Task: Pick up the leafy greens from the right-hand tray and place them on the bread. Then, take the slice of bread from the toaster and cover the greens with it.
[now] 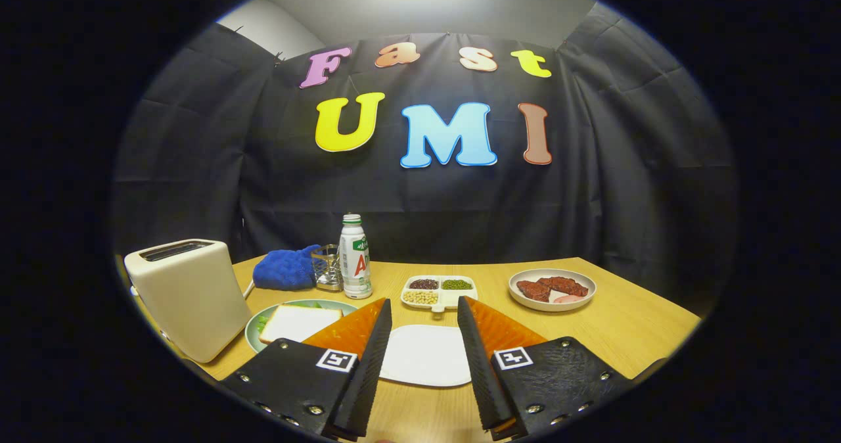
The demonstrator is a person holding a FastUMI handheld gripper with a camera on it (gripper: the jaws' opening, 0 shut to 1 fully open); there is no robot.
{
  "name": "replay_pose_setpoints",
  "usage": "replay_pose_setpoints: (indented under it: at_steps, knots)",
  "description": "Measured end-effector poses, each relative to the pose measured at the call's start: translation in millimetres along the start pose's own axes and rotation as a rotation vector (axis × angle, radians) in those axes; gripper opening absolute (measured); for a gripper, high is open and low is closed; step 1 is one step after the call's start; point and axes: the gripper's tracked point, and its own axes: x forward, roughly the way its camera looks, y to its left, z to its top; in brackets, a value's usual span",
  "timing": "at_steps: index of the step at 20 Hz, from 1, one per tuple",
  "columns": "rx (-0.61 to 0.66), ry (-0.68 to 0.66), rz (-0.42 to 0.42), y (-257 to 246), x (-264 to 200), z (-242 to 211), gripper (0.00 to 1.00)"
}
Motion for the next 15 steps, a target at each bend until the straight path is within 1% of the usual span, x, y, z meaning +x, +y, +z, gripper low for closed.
replay_pose_setpoints:
  at_steps: [3, 5, 7, 12, 14, 15]
  knots:
    - [-0.026, -0.034, -0.050, -41.4, -4.9, 9.1, 0.62]
    - [-0.003, -0.056, -0.061, -61.1, -8.1, 14.2, 0.62]
    - [0.014, -0.051, -0.060, -77.5, -11.2, 11.7, 0.61]
    - [0.026, -0.039, -0.013, -111.5, -14.3, 5.1, 0.62]
    - [0.028, -0.082, 0.024, -128.7, -14.9, 13.3, 0.61]
    - [0.016, -0.097, 0.023, -145.1, -12.6, 13.0, 0.61]
